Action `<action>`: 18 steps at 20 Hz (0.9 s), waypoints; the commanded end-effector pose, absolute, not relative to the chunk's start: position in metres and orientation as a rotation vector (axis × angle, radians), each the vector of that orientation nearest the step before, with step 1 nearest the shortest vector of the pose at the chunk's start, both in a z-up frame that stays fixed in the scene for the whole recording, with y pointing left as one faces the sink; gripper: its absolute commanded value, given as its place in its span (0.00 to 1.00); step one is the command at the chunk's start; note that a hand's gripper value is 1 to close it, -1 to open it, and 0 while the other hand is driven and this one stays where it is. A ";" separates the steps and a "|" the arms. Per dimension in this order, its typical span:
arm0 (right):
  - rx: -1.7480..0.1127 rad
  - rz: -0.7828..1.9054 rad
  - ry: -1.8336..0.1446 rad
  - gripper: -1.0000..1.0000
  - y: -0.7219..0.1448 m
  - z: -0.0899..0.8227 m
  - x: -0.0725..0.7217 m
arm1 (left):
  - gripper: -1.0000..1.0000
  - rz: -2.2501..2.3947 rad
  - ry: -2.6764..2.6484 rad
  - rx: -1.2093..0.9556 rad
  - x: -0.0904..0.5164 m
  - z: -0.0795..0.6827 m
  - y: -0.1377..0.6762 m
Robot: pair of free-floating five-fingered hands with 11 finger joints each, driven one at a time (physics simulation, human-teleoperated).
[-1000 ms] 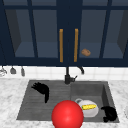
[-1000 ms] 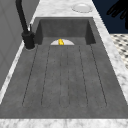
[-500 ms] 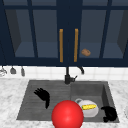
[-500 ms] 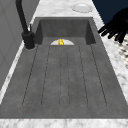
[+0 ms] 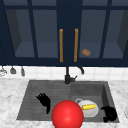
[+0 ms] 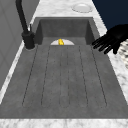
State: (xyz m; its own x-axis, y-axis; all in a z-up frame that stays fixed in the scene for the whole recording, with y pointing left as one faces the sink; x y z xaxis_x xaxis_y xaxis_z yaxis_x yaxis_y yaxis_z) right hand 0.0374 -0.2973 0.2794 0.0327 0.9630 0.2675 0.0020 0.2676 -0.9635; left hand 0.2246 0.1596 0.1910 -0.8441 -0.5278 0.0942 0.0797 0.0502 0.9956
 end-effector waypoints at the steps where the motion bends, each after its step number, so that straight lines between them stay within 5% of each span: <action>1: -1.021 0.986 -1.300 0.50 -0.297 0.279 0.037 | 0.00 -1.950 -1.949 0.353 0.225 0.171 0.160; 18: -1.021 0.986 -1.300 0.50 -0.297 0.279 0.037 | 0.00 -2.012 -2.068 0.185 0.249 0.100 0.166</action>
